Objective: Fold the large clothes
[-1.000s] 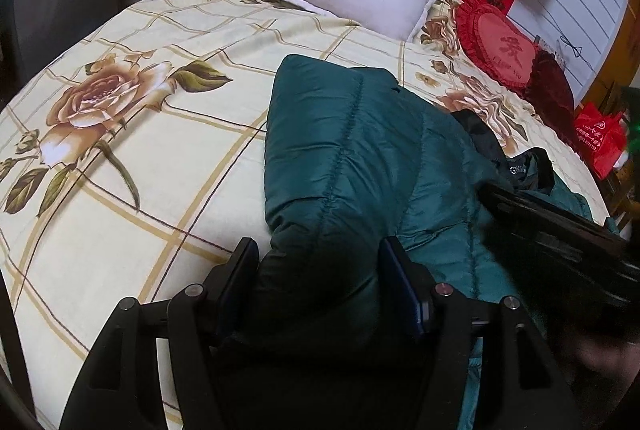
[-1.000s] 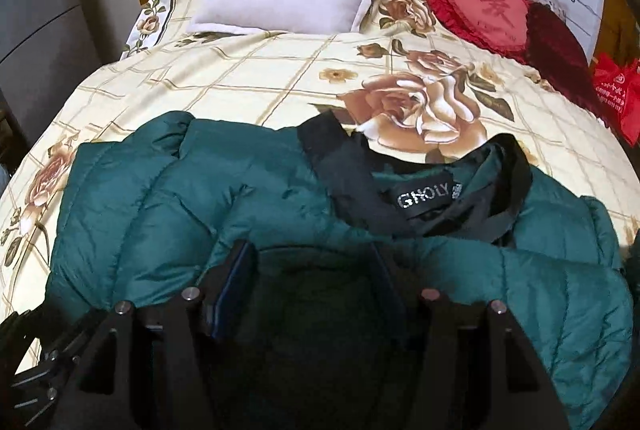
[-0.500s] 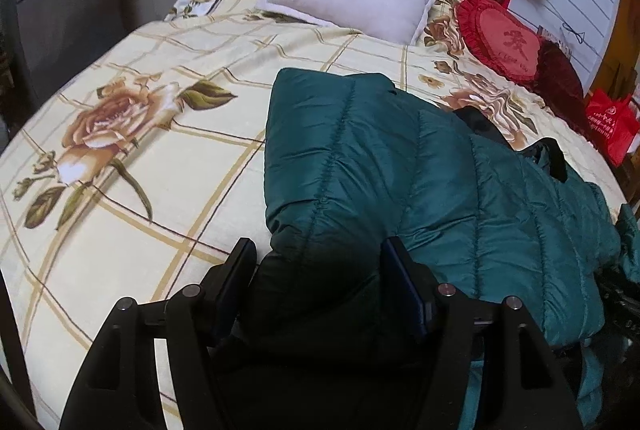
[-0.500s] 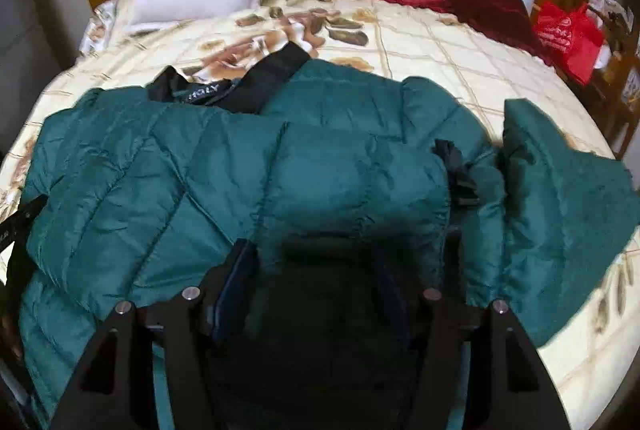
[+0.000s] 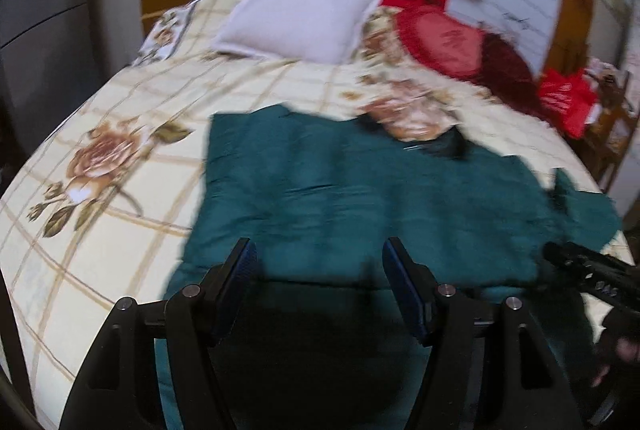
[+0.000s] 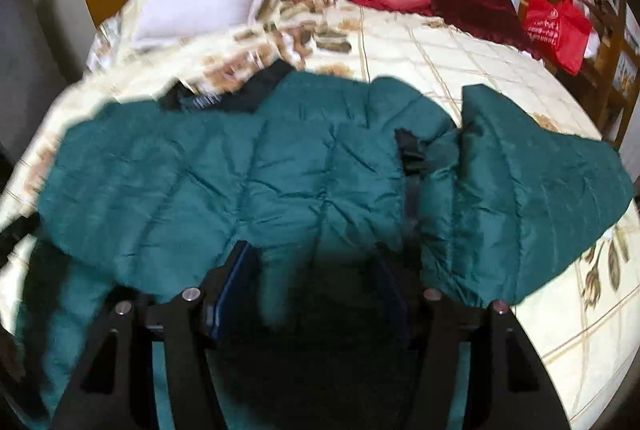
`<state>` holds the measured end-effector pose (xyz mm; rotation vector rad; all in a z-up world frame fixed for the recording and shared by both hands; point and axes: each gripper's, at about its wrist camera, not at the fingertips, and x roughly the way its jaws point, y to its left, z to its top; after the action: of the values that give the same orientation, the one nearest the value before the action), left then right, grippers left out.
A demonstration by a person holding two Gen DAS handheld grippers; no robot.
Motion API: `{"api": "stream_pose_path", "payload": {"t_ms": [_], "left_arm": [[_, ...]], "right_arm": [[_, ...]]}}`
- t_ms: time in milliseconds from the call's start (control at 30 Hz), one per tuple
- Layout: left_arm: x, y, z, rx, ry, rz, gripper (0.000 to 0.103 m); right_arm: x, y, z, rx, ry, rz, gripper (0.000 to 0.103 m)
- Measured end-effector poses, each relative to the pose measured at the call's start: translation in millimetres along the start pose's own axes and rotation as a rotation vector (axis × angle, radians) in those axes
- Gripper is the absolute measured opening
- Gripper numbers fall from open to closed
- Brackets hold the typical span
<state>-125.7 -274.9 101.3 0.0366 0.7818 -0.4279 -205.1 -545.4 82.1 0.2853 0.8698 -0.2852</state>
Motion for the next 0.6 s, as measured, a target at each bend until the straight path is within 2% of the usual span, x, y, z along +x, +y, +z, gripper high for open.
{"api": "stream_pose_path", "payload": {"t_ms": [67,100,267,433,600], "left_arm": [[-7.2,-20.2,1.4,0.014,-0.003,-0.062,0.073],[-8.2,-26.9,1.6,0.018,0.001,-0.081,0.073],[-4.1,-61.0,0.7,0.045,0.024,-0.091,0.073],[3.2,-75.8,-6.1,0.025,0.053,-0.109,0.073],[8.8,-79.1,-7.4,-0.014,0.068,-0.124,0.073]], "right_arm": [[-15.1,-12.2,-4.7,0.008,-0.014,-0.022,0.076],[-22.5,-19.0,-6.8,0.005,-0.023,-0.036,0.078],[-50.7,-68.3,-6.1,0.007,-0.043,-0.128,0.079],[-65.9,-114.9,-9.5,0.047,-0.056,-0.203,0.079],[-70.6,-141.4,-11.4,0.074,-0.076,-0.222,0.079]]}}
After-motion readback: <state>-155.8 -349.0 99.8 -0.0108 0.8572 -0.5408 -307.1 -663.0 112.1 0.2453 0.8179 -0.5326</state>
